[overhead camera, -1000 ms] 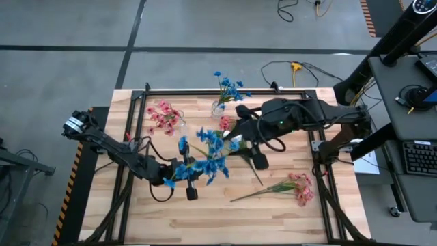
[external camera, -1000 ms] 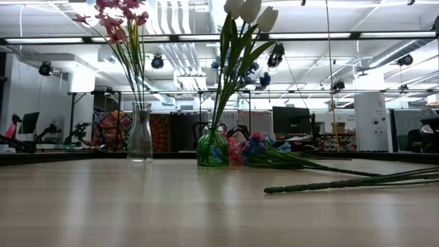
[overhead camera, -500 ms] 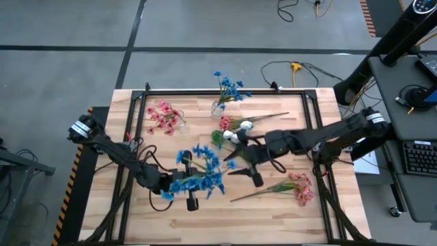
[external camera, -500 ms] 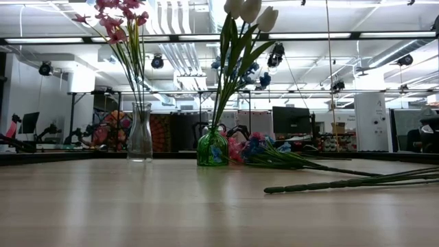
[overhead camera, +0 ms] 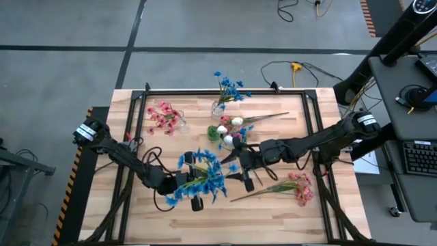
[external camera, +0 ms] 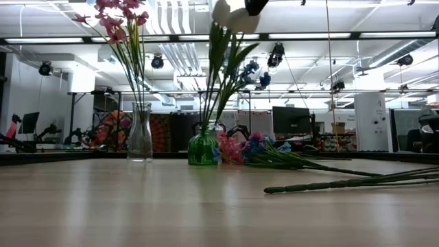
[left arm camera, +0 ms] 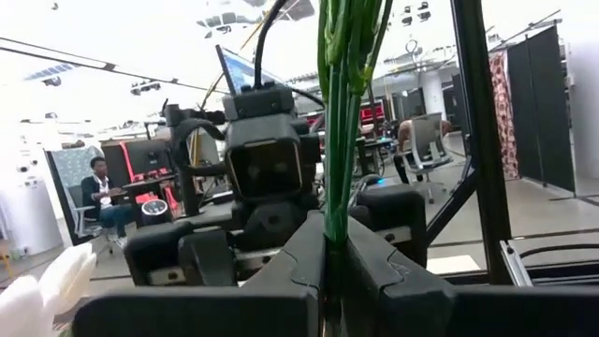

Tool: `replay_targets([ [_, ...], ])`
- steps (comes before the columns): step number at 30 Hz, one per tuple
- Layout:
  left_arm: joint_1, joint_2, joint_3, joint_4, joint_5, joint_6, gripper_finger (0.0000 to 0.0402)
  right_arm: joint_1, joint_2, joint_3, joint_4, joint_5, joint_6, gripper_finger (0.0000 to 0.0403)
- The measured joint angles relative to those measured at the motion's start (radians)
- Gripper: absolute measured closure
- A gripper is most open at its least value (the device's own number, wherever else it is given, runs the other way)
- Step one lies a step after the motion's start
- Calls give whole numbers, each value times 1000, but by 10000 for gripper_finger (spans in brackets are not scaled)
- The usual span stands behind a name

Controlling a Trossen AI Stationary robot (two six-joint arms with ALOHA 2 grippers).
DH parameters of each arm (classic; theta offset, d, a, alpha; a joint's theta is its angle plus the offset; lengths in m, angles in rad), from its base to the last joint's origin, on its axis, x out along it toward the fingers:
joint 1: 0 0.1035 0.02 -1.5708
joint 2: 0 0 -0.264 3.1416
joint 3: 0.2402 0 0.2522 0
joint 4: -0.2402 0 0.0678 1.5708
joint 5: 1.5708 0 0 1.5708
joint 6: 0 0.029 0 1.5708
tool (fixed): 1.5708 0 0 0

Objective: Sort flowers into vase by color
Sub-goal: Put the right blue flowers into the right transparent vase

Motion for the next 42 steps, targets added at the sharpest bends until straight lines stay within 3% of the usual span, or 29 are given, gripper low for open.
replay_targets([
  [5,-1,-5,0,16,-1,8,402,2,-5,75,-218,17,11,188],
  [14,-5,-9,0,29,-7,8,402,35,-5,192,-417,26,11,188],
  [17,-9,-10,0,37,4,8,402,56,-5,224,-486,89,2,188],
  [21,-14,-10,0,94,126,8,402,101,-17,236,-554,219,-4,188],
  [24,-14,-10,0,116,178,8,402,148,-33,225,-552,285,-3,188],
  [31,-11,19,0,134,182,-13,401,246,-44,218,-535,418,-1,188],
  [42,3,158,42,322,179,21,401,256,54,225,-273,426,-106,188],
])
